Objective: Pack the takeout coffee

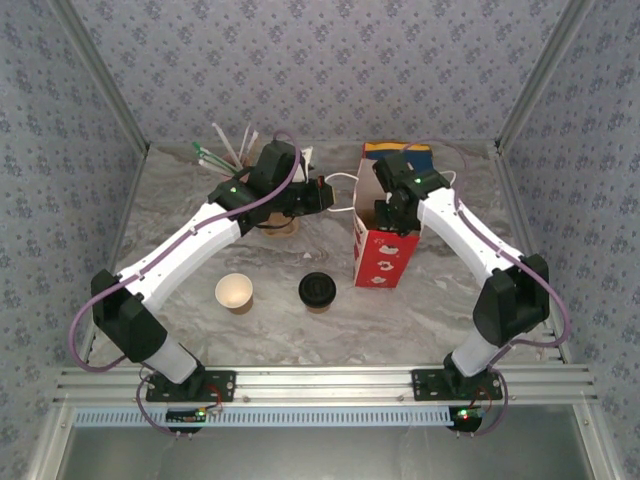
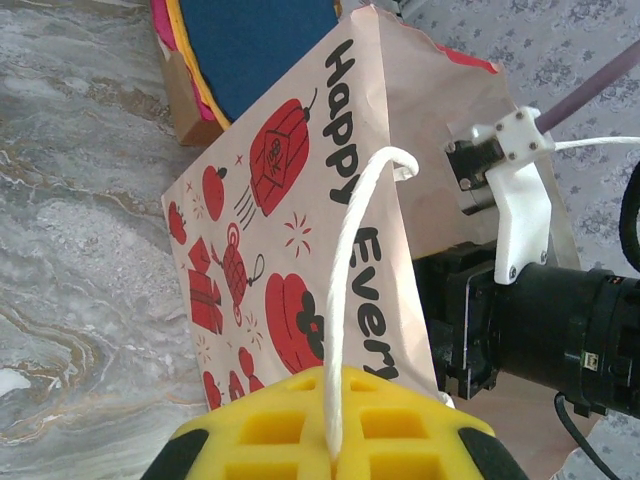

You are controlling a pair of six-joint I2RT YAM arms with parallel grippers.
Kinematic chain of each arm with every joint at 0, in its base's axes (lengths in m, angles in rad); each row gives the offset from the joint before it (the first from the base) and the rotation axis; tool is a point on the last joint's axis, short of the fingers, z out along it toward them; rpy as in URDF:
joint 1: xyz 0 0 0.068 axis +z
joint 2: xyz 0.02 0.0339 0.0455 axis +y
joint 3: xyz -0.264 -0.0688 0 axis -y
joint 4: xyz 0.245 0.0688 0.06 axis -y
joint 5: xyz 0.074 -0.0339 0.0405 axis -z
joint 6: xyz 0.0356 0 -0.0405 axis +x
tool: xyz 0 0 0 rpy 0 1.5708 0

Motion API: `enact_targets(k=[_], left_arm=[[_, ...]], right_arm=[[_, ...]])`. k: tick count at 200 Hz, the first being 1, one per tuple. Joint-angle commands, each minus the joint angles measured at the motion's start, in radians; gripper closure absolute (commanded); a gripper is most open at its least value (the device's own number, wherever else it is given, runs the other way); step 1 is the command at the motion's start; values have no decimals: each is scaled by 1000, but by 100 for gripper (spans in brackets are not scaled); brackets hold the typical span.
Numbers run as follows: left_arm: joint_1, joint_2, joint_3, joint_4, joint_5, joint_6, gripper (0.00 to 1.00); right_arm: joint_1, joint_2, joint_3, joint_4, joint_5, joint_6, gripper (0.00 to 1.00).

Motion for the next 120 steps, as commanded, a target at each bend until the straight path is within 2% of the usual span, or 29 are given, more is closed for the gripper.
enact_targets(k=[1,43,120], left_arm=[[4,-39,-14,20,-38,-2,100],[7,-53,-25,23,-40,-2,100],[3,-38,-20,43,-3,-11,100]], right_arm=[[-27,-17,-39,-45,35,25,81],[-50,2,-25,-56,59,-24,81],[37,29,128,-64,13,-32,80]])
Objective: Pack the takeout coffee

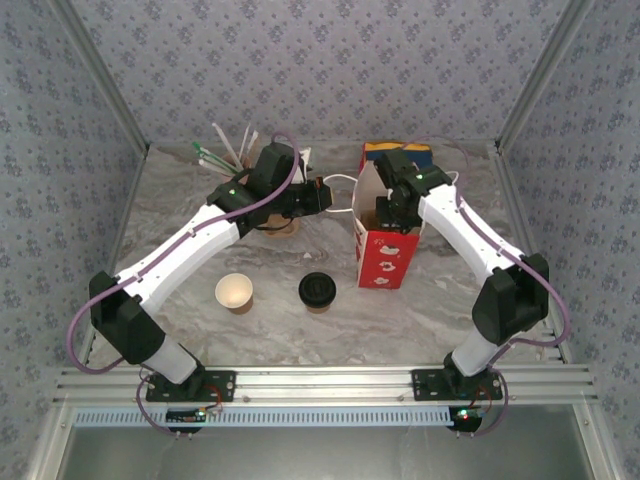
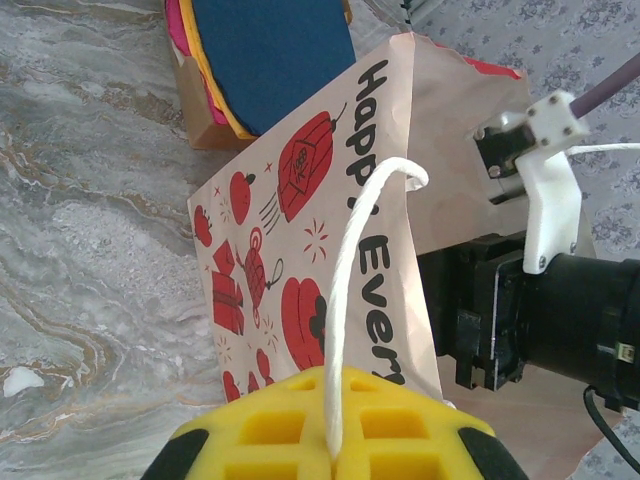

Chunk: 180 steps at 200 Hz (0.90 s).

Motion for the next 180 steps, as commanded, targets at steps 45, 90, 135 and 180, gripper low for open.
enact_targets(k=[45,90,135,180], left_arm=[[-1,-20,9,34,17,-12,100],[-2,-24,9,39,-6,-16,100],[-1,-28,12,40,-24,-16,100],[-2,-33,18,35,-19,-12,93]], right_arm=[[44,-2,130,-55,0,1,80],[44,-18,180,-53,-8,-6,79],[41,-28,256,-75,-6,-7,78],[44,-101,285,-77,-33,20,71]])
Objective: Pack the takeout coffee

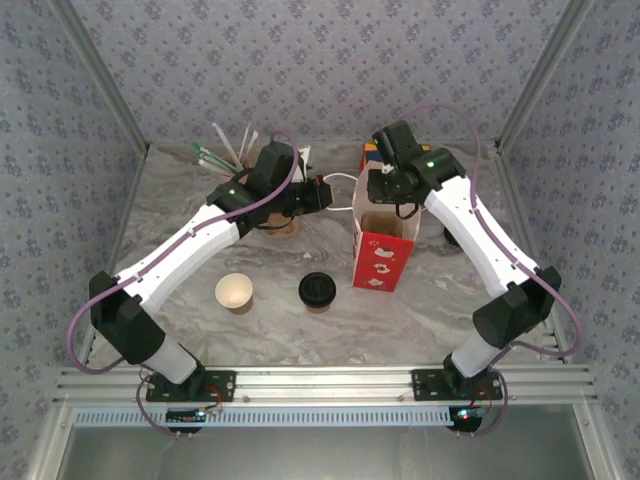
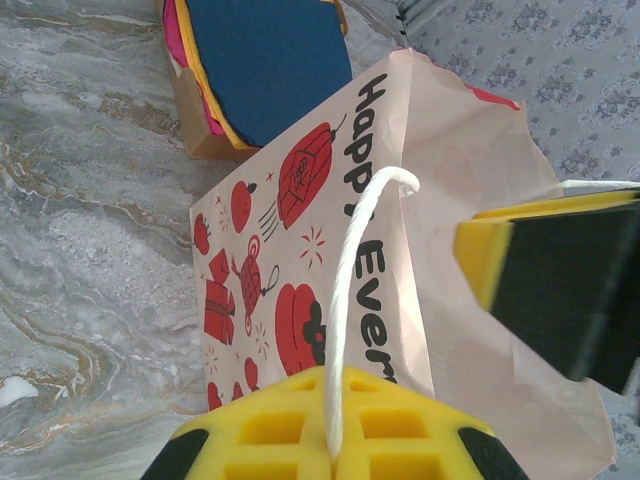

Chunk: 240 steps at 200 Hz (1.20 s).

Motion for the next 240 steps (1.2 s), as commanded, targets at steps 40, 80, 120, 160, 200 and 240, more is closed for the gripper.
enact_targets(k=[40,80,120,160,200,240], left_arm=[[6,-54,59,-22,-12,16,54],[43,-124,75,-86,-18,38,39],[108,-244,31,-136,-21,56,12],[185,-351,-60,-202,-12,75,0],[255,-443,-168,-247,7,88,0],[292,-510,-270,-286,-21,90,0]], right_arm=[[33,-122,45,-71,-50,44,64],[115,-148,60,-125,-16,90,59],[228,-149,64,-172,52,162,45],[350,-137,39,-180,109,263,44],[450,-63,49,-202,142,339,40],[513,43,79,-246,143,403,36]])
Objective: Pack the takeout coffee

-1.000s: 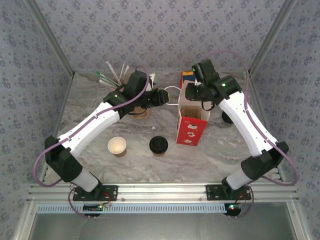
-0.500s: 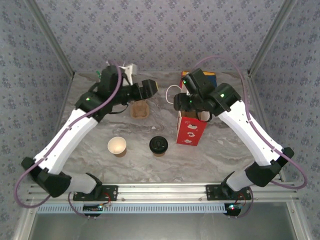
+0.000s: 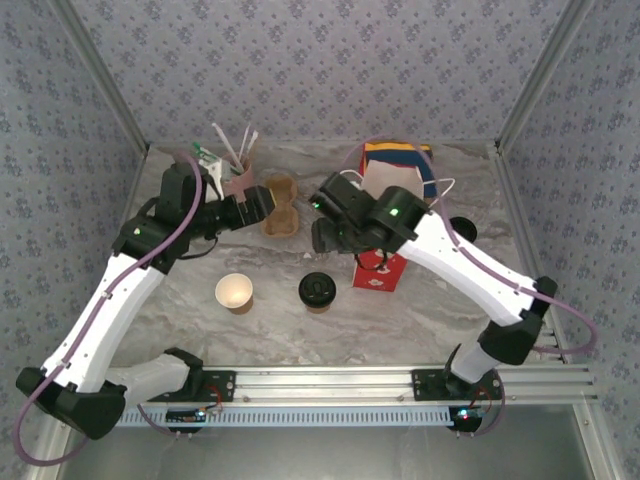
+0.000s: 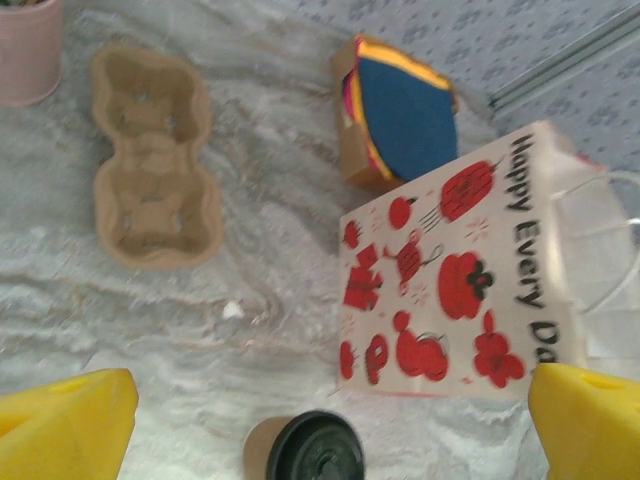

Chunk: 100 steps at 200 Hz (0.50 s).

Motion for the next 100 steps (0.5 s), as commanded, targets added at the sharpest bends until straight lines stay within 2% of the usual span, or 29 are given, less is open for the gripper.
enact_targets(k=[1,100], left_arm=[[22,-55,-36,-41,-7,16,0],[56,-190,-200,-100,-76,-26,0]], right_arm=[[29,57,31,-66,26,75,36],[67,267,55,-84,-115,74,25]])
